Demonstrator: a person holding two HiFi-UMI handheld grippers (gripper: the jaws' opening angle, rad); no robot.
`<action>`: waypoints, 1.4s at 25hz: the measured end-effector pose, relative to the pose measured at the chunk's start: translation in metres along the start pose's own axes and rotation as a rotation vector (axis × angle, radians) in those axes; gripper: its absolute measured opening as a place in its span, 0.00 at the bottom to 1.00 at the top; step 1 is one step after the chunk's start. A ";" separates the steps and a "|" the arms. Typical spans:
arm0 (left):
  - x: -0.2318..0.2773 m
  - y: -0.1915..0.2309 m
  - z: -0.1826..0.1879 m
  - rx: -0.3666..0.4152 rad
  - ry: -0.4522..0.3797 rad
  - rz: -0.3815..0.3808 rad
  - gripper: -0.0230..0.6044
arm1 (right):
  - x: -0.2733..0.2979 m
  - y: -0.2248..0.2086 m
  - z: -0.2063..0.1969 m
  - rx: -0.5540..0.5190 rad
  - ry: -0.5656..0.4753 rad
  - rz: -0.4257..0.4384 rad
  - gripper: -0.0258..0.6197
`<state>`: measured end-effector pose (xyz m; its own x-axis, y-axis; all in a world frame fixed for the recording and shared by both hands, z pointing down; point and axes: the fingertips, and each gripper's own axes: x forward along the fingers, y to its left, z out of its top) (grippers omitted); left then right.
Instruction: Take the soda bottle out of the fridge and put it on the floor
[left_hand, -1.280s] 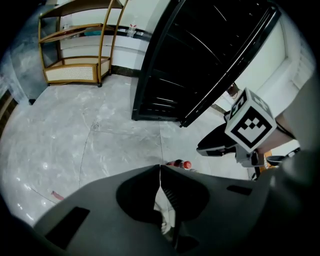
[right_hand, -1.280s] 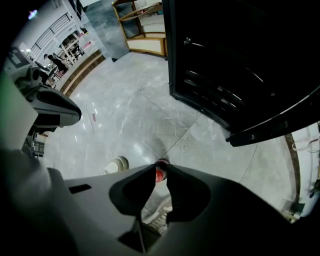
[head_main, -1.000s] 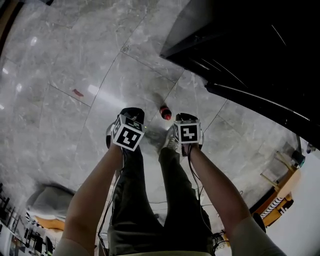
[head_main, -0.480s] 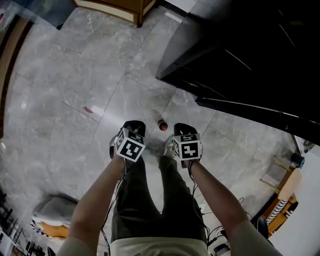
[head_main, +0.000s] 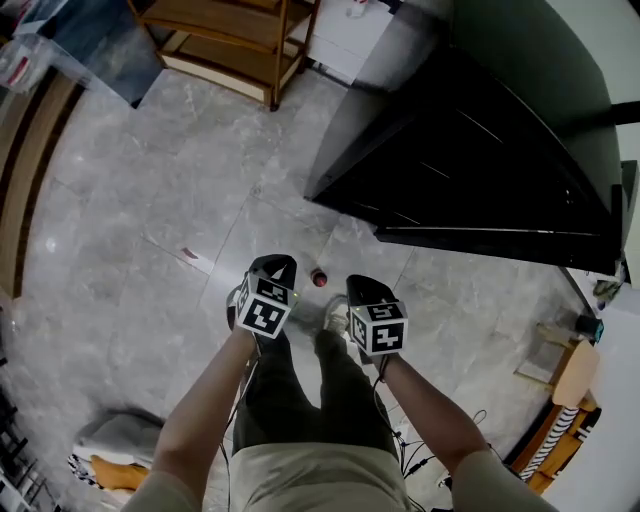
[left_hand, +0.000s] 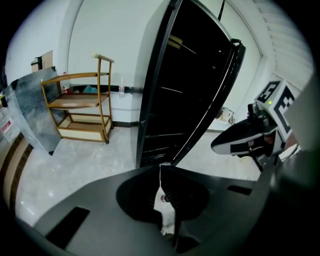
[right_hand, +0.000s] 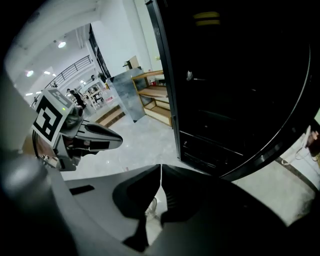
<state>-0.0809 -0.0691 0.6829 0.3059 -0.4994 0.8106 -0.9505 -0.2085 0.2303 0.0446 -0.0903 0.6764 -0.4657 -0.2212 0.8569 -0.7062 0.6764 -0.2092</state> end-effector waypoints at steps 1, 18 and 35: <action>-0.011 -0.003 0.010 0.007 -0.013 0.004 0.05 | -0.014 0.002 0.008 0.012 -0.018 0.001 0.04; -0.184 -0.030 0.158 0.086 -0.275 0.111 0.05 | -0.213 0.057 0.153 -0.100 -0.386 -0.010 0.04; -0.368 -0.117 0.285 0.309 -0.606 0.145 0.05 | -0.409 0.079 0.265 -0.233 -0.768 0.003 0.04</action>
<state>-0.0671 -0.1008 0.2036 0.2384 -0.9032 0.3570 -0.9528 -0.2887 -0.0943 0.0379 -0.1320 0.1846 -0.7642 -0.5834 0.2751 -0.6142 0.7884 -0.0343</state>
